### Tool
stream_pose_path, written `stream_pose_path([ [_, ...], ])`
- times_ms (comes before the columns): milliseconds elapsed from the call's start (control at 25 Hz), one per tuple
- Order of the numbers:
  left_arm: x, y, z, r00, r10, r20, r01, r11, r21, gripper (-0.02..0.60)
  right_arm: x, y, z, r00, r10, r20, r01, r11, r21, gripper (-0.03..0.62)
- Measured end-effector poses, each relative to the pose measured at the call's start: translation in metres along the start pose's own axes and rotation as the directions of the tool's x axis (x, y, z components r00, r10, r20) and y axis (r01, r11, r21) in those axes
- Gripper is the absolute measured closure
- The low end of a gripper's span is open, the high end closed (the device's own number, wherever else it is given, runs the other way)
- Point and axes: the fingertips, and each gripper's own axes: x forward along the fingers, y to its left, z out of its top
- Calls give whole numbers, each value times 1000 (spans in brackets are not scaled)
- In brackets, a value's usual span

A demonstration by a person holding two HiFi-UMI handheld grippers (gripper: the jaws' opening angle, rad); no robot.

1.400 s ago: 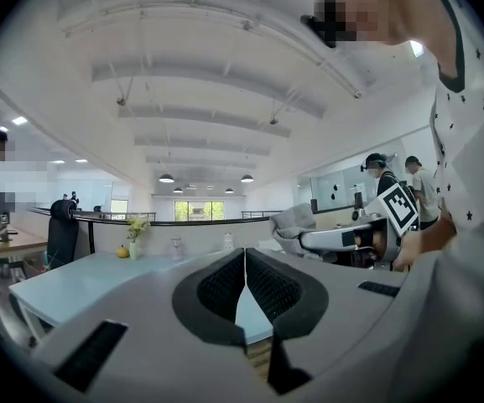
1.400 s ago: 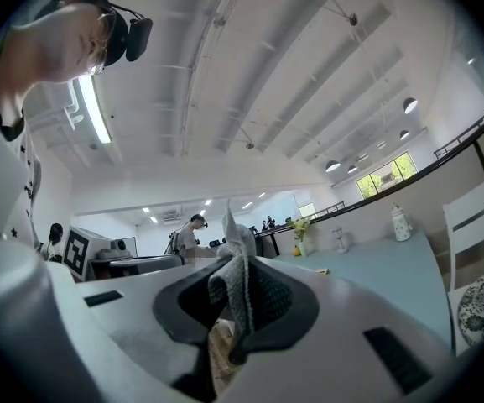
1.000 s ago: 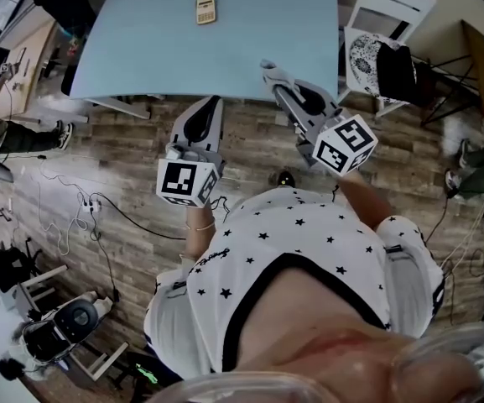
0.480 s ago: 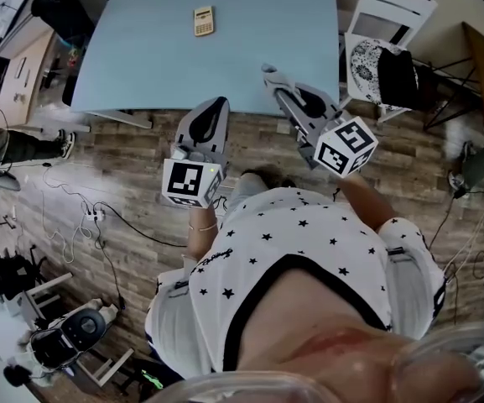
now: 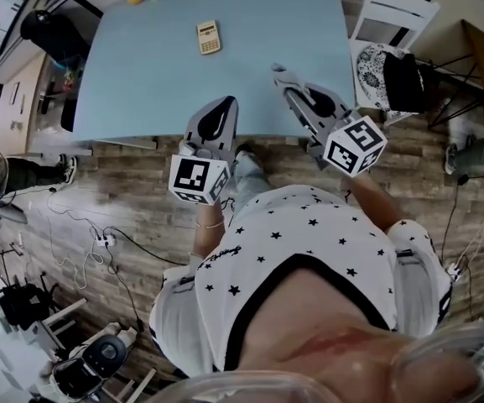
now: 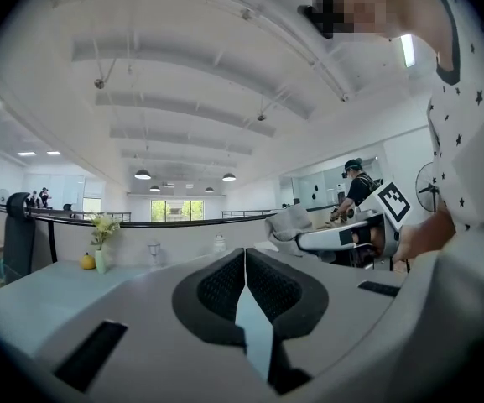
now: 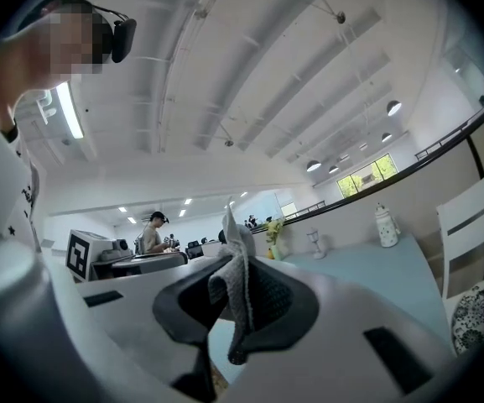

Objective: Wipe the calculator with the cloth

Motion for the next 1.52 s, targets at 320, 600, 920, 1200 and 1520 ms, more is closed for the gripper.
stream_pose_path([
  [320,43,84,0,996,-84,20,84,996,3,552,79,-24,-1,996,-90,3,90,996,15,549],
  [600,65,160,-10,996,-91,3,91,996,-27,552,149,-46,-4,987,-159,-35,161,986,34,549],
  [920,64,240,-14,1000,-31,2,31,998,-46,552,230,-52,-2,985,-157,-73,159,987,21,549],
  [1200,69,297,-24,1000,1,-13,-2,998,-63,552,302,-66,-10,979,-174,-111,179,983,34,550],
  [1520,93,330,-40,1000,-3,-25,1,995,-102,552,368,-109,-59,940,-217,-264,236,971,40,549],
])
